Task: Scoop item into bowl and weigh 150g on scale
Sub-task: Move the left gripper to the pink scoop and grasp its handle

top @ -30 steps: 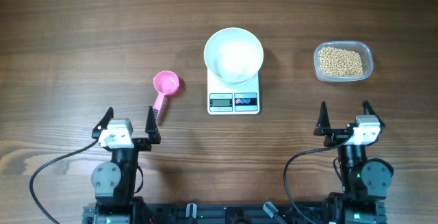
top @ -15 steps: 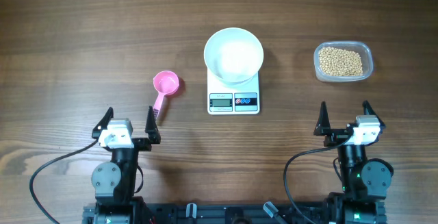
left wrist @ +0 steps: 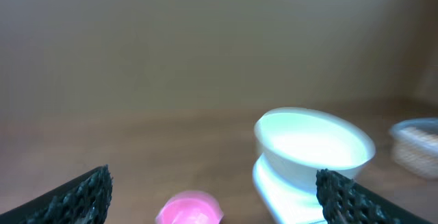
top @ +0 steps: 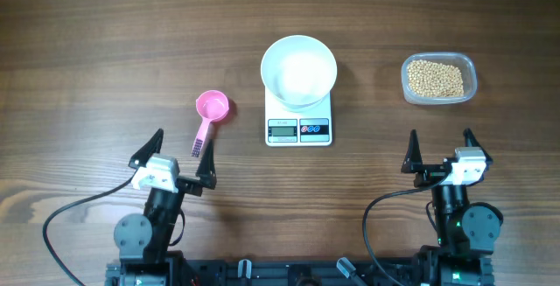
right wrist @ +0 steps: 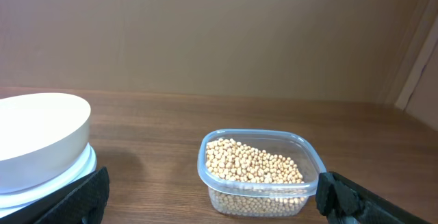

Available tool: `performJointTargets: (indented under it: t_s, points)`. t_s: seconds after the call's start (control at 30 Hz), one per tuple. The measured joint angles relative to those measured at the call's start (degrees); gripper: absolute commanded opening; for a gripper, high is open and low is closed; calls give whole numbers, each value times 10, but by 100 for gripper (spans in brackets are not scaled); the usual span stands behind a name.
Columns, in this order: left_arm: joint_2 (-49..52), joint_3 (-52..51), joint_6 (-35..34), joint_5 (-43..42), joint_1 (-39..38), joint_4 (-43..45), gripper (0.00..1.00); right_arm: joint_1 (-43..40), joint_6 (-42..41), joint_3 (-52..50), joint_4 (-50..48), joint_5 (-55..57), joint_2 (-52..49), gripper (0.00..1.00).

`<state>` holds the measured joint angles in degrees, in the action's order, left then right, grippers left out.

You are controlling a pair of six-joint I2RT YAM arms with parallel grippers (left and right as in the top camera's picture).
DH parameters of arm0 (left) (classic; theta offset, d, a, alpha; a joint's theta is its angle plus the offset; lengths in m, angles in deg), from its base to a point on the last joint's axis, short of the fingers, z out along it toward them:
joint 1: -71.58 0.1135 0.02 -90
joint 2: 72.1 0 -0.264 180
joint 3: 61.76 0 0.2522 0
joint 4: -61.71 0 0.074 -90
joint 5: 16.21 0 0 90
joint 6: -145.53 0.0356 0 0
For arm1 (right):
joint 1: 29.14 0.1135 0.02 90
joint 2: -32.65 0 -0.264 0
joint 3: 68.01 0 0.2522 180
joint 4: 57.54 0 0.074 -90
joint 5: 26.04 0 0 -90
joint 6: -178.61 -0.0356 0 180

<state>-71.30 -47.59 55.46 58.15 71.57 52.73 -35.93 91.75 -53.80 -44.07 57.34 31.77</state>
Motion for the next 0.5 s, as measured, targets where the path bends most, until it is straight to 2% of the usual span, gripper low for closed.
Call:
performJointTargets:
  t_s: [0.13,0.23,0.37,0.5]
  points:
    - [0,0,-2,-89,0,97,100,0,0,0,0,0,0,100]
    - [0,9,-2,-123,0,104,100,0,0,0,0,0,0,100]
    - [32,103,-3,-140,0,-24,100,0,0,0,0,0,0,100]
    - [170,281,19,-132,0,-225,100,0,0,0,0,0,0,100]
